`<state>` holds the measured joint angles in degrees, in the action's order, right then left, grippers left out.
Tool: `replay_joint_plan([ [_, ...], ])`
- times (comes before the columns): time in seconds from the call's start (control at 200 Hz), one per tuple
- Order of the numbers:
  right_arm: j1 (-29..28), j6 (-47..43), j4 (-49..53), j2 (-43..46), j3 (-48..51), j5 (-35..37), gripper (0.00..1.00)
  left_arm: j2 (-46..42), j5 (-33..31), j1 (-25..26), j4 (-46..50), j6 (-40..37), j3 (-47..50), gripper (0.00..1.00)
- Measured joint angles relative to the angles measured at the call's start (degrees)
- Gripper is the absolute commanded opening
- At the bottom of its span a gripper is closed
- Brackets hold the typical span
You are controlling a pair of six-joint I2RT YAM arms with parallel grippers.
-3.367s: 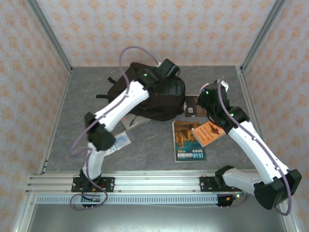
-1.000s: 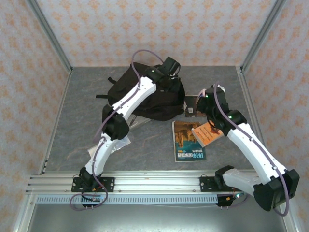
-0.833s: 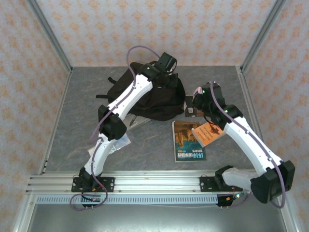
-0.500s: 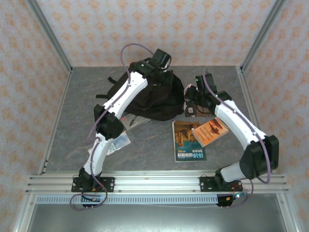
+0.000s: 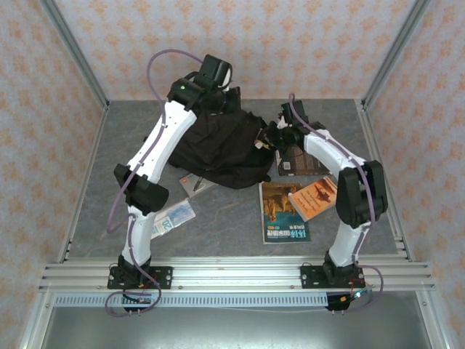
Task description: Pack the student bag
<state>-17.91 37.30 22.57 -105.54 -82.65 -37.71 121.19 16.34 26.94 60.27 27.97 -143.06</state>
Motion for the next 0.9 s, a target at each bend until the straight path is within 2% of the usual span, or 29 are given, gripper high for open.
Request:
replay_joint_plan([
  [0.21, -2.78, 4.55, -3.08, -5.60, -2.27, -3.19, 0.14, -1.97, 0.22, -0.48, -0.02, 0.00, 0.33, 0.01],
  [0.23, -3.08, 5.09, -3.63, -5.86, -2.27, -3.37, 0.14, -1.99, 0.17, -0.48, 0.02, -0.02, 0.57, 0.08],
  [0.28, -3.69, 6.45, -4.74, -6.40, -2.27, -3.76, 0.14, -2.01, -0.26, -0.48, 0.15, -0.50, 1.68, 0.38],
  [0.3, -3.91, 6.82, -5.29, -6.54, -2.27, -3.85, 0.14, -2.01, -0.37, -0.48, 0.22, -0.59, 2.45, 0.46],
  [0.34, -4.22, 7.67, -5.97, -6.71, -2.27, -3.91, 0.14, -2.23, -0.46, -0.48, 0.20, -1.11, 4.63, 0.57],
  [0.39, -4.35, 8.39, -6.40, -6.71, -2.27, -3.89, 0.14, -2.36, -0.26, -0.48, 0.22, -1.51, 7.56, 0.63],
  [0.54, -4.46, 9.44, -7.28, -6.71, -2.27, -3.89, 0.14, -1.95, 0.70, 0.04, 1.05, -4.11, 14.25, 0.68],
  [0.901, -4.57, 9.66, -7.67, -7.34, -2.27, -3.89, 0.15, -2.73, 1.27, 3.19, 0.15, -6.88, 17.42, 0.68],
])
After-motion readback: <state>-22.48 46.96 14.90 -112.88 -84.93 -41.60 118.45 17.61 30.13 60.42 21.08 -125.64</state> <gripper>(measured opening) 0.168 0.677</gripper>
